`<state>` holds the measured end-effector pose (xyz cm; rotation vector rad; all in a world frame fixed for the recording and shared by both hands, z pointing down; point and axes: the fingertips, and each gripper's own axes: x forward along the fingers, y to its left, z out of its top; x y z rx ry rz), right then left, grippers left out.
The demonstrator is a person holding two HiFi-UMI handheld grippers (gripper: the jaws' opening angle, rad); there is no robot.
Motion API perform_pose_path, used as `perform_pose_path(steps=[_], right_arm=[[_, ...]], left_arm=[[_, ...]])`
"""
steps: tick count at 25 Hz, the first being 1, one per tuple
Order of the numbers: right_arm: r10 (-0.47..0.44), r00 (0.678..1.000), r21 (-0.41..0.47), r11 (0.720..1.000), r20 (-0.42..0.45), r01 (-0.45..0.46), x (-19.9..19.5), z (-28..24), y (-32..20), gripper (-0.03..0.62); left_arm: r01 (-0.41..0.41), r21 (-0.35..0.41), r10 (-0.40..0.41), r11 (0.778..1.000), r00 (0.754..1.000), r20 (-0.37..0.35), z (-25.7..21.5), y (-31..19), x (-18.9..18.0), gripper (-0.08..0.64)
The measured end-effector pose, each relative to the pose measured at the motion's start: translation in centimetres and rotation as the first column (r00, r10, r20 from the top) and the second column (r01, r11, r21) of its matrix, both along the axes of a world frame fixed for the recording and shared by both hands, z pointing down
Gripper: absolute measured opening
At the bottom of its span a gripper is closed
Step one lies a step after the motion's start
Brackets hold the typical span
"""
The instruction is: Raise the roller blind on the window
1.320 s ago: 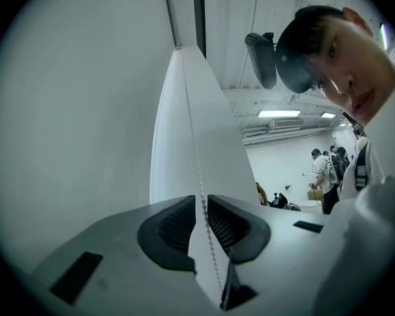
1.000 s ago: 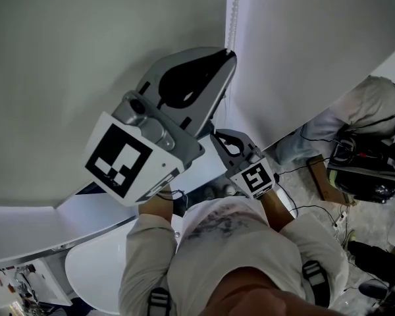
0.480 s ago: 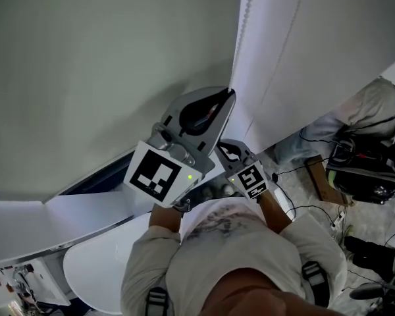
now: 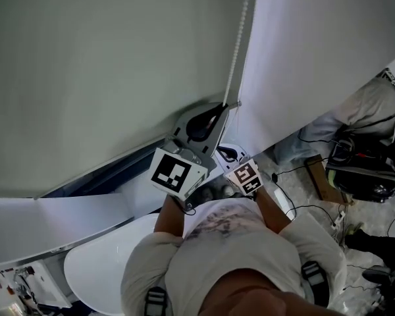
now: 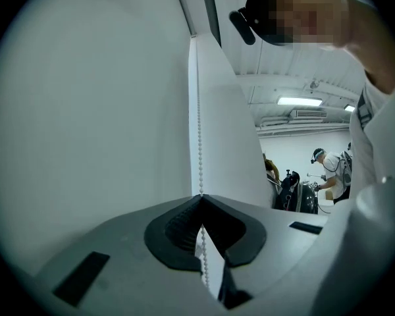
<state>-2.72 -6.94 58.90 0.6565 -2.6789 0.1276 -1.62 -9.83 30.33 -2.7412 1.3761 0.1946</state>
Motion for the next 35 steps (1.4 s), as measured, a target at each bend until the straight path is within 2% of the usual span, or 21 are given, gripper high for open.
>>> perform_pose_path(steps=[10,18,21,24,28,29,30,31,35], right_arm=[[0.015,1.000,-0.038,0.999,-0.009,-0.015,0.2,2.8,-1.4,0.061],[-0.024,0.994,-0.114,0.993,-0.103,0.012,0.8,7.9,0.0,0.061],[-0.025,0.994,-0.132,0.991,-0.106,0.011,1.3,8.4,0.6,0.061],[-0.001,0.997,-0.111,0.994,-0.073,-0.007,1.8,6.5,0.5,0.061],[0.013,0.999,-0.059,0.998,-0.030,-0.015,1.9,1.2,0.6,0.066],[0.011,1.000,-0.043,0.999,-0.013,-0.011,2.0,-0.5,0.7,0.088],[0.008,1.000,-0.025,1.000,0.010,-0.007,2.0,-2.4,0.8,0.142],[0.007,0.999,-0.002,1.000,0.036,-0.006,2.0,-4.4,0.8,0.160],[0.015,0.986,0.127,0.991,0.164,-0.037,2.1,-13.7,0.5,0.166]], left_arm=[[0.037,0.012,-0.037,0.999,0.999,-0.004,2.8,-1.2,-0.4,0.005],[0.056,-0.078,-0.055,0.995,0.998,0.021,8.3,-2.3,-0.3,0.006],[0.063,-0.093,-0.063,0.994,0.998,0.014,9.4,-2.4,-0.4,0.006],[0.066,-0.093,-0.065,0.994,0.998,0.015,9.5,-2.4,-0.4,0.006],[0.071,-0.090,-0.070,0.993,0.997,0.013,9.4,-2.4,-0.5,0.006],[0.072,-0.088,-0.071,0.994,0.997,0.013,9.4,-2.4,-0.4,0.006],[0.072,-0.085,-0.072,0.994,0.997,0.014,9.5,-2.4,-0.3,0.006],[0.074,-0.083,-0.073,0.994,0.997,0.015,9.5,-2.5,-0.3,0.006],[0.081,-0.084,-0.079,0.993,0.997,0.024,9.8,-2.5,-0.6,0.006]])
